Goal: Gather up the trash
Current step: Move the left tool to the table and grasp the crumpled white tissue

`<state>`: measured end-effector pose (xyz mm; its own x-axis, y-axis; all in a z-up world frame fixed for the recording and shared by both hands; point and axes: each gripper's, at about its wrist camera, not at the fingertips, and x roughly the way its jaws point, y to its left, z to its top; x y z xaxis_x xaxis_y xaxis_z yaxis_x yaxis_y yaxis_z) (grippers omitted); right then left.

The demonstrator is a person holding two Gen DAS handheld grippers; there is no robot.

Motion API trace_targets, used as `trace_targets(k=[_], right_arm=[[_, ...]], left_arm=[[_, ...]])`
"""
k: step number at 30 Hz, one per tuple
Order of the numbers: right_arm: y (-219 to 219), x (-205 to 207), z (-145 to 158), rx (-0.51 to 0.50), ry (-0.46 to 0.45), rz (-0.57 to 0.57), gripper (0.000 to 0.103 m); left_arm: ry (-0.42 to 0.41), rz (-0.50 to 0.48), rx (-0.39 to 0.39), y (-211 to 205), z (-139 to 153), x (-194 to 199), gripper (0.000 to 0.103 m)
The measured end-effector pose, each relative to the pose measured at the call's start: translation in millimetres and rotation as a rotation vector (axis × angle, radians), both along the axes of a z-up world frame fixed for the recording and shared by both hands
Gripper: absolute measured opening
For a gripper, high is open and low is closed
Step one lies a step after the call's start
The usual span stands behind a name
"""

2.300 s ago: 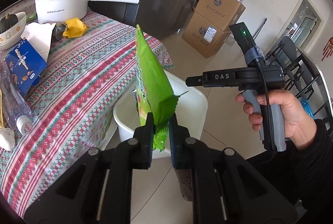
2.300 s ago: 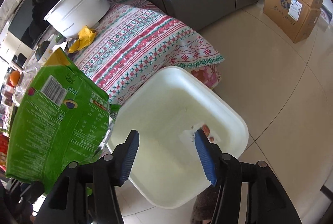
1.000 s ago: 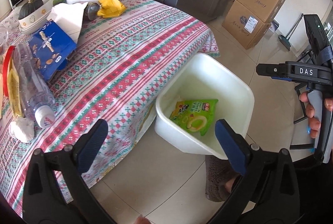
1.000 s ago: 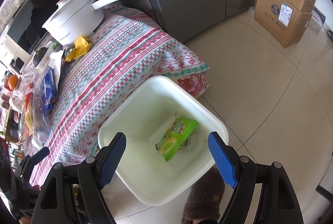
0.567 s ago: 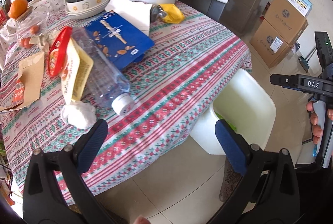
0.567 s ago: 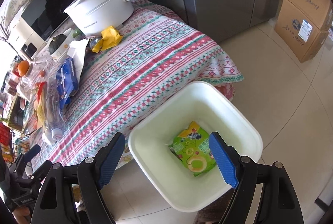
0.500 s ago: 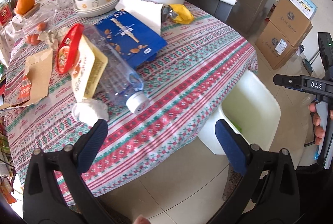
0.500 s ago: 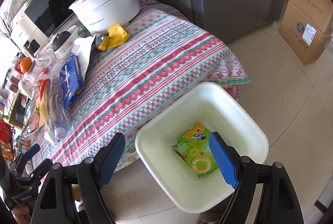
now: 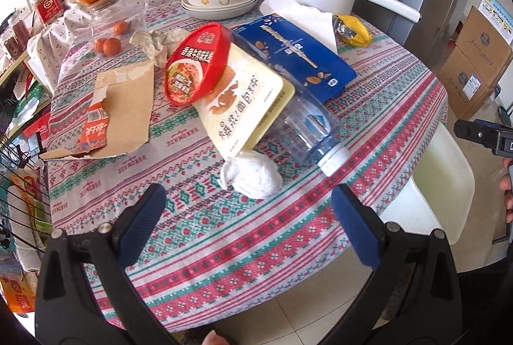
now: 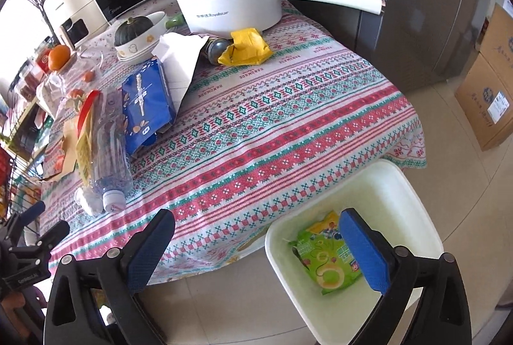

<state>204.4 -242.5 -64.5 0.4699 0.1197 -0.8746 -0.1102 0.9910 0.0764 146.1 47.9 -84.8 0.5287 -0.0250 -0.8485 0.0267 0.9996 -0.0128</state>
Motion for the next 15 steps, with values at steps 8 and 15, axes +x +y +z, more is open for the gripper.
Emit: trace_targets(k=[8,15], right_arm=[[20,12,-5,0.004,0.026,0.028,0.103],[27,19,-8,0.005,0.023,0.028,0.103]], left_arm=[[0.102,0.071,-0.015,18,-24,24,0.102],[0.166,0.115,-0.116,18,-48,41,0.094]])
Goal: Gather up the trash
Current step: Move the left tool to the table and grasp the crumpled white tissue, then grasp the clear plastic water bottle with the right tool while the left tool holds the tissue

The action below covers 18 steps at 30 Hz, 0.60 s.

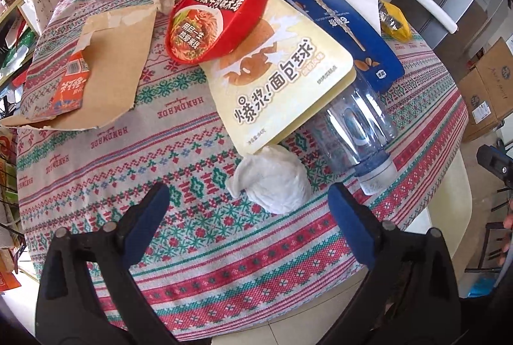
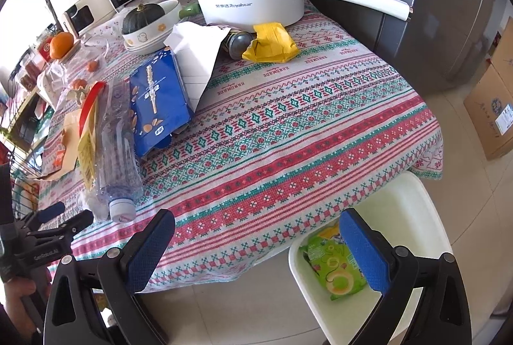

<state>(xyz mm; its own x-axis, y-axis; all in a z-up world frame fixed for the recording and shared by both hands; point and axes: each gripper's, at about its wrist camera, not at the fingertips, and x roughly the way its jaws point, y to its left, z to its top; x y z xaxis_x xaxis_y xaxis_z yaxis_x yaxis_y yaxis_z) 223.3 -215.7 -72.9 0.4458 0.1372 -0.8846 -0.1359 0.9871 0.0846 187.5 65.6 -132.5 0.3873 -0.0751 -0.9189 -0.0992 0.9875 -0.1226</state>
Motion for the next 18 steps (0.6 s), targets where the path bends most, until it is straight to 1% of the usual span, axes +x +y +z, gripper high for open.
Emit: trace_targets(k=[1,3,5,6,7,8,9,10,11,14,18], right_arm=[[0,0,0,0.002,0.000,-0.001,0.103],[1,1,0,0.006,-0.003,-0.003,0.103],[1,0,1,0.005,-0.004,-0.002,0.103],[2,0,0,0.005,-0.004,0.000,0.103],[2,-1,0,0.004,-0.004,0.001,0.103],[2,-2,0,0.003,-0.003,0.002,0.103],[1,-2,0,0.003,-0.002,0.003,0.103],[1,-3,0,0.002,-0.003,0.005,0.103],[2,-4,0,0.000,-0.005,0.005,0.103],[2,-7,2,-0.003,-0.014,0.009,0.103],[5,-9,4,0.004,-0.025,0.015,0.103]], left_arm=[[-0.002,0.001,-0.004,-1,-1,2,0.090],[-0.009,0.015,-0.010,-2,-2,5,0.086],[-0.008,0.031,-0.063,0,-6,6,0.076],[0.002,0.037,-0.088,1,-8,7,0.067],[0.013,0.043,-0.105,2,-12,8,0.057],[0.009,0.047,-0.099,2,-13,7,0.054],[-0.002,0.040,-0.097,-2,-10,4,0.046],[0.004,0.028,-0.116,-4,-10,3,0.033],[0.007,0.022,-0.139,-4,-10,2,0.031],[0.000,0.010,-0.144,-6,-5,-4,0.030],[-0.042,-0.006,-0.158,1,10,-16,0.029]])
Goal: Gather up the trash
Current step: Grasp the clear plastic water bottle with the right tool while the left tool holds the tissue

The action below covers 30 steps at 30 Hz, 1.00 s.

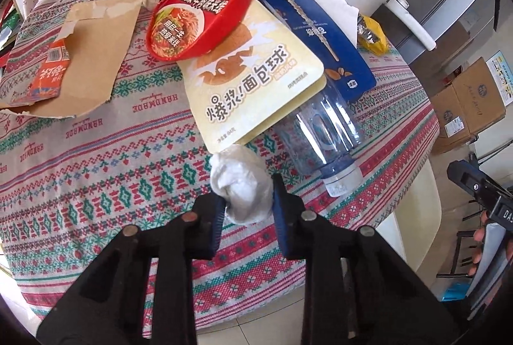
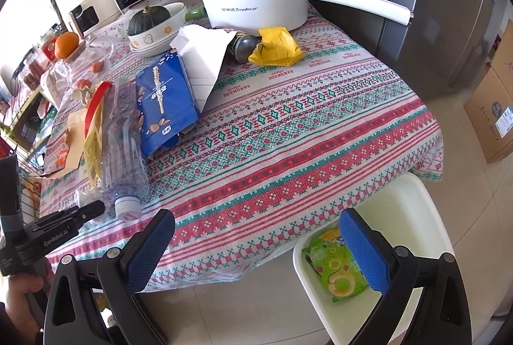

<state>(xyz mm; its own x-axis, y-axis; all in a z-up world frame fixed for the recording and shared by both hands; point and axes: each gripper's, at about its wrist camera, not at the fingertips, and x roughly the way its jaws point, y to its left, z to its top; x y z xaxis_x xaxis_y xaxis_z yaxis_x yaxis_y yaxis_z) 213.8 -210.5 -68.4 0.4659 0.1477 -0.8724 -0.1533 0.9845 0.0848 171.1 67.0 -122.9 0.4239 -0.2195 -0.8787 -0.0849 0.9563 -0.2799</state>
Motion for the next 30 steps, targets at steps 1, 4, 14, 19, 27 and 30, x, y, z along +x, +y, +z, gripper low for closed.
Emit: trace_targets(k=[1,4,14,19,27,30], right_arm=[[2,-1,0,0.002,-0.002,0.003,0.103],[11,-2,2,0.013,-0.008,0.023,0.103],[67,-2,10,0.087,-0.042,0.149,0.103],[102,10,1,0.086,-0.014,0.204,0.103],[163,24,-35,-0.089,-0.004,0.288,0.100],[177,28,-47,-0.114,0.003,0.306,0.094]], left_arm=[[-0.012,-0.002,0.001,2,5,-3,0.029],[-0.055,-0.004,0.006,14,18,-14,0.029],[-0.201,0.019,0.077,52,55,-44,0.029],[-0.225,0.035,0.070,64,61,-48,0.029],[-0.216,0.041,0.044,74,60,-46,0.029],[-0.204,0.045,0.030,76,58,-43,0.029]])
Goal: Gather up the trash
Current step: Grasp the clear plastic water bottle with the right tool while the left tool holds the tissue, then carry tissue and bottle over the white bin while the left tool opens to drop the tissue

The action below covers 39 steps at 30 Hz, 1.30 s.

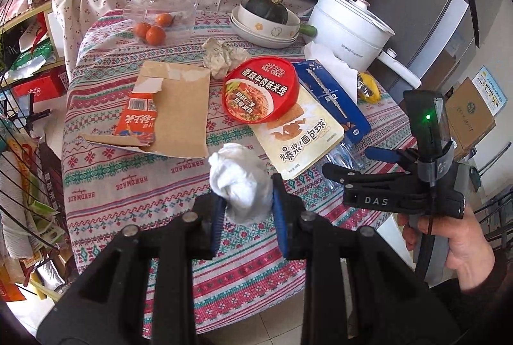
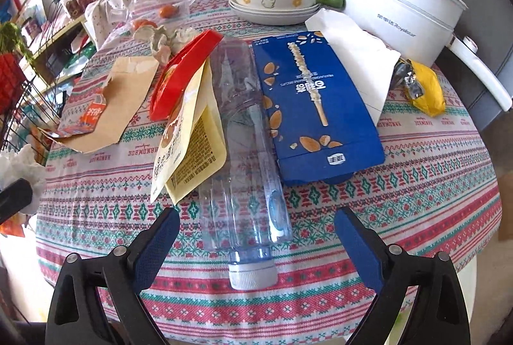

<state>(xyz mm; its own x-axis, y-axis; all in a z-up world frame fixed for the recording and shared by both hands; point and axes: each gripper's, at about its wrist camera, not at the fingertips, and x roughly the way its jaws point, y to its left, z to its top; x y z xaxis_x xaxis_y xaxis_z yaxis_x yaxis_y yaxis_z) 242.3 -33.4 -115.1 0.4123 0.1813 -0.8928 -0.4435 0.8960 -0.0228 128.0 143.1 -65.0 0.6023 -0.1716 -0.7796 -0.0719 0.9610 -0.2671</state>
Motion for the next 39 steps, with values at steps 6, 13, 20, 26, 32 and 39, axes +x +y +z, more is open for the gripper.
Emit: trace_targets(k=[6,13,20,26,32,39], right_arm=[[11,8,-14,0.012,0.034,-0.003,0.079],[2,6,-4,0.078,0.037,-0.011,0.065],[-7,-13,32,0.107,-0.051,0.014,0.064],[-30,-31,57,0.140,-0.098,0.019,0.063],[-45,-45,78,0.184,-0.130,0.024,0.062],[-60,-60,91,0.179,-0.169,0.038,0.061]], left_arm=[[0.017,0.006,-0.029,3,-3,3,0.029],[0.014,0.002,-0.048,1,-1,3,0.029],[0.003,-0.002,-0.061,-4,3,1,0.029],[-0.004,-0.016,-0.068,-13,6,2,0.029],[-0.011,-0.031,-0.074,-23,8,5,0.029],[-0.018,-0.059,-0.065,-39,10,8,0.029]])
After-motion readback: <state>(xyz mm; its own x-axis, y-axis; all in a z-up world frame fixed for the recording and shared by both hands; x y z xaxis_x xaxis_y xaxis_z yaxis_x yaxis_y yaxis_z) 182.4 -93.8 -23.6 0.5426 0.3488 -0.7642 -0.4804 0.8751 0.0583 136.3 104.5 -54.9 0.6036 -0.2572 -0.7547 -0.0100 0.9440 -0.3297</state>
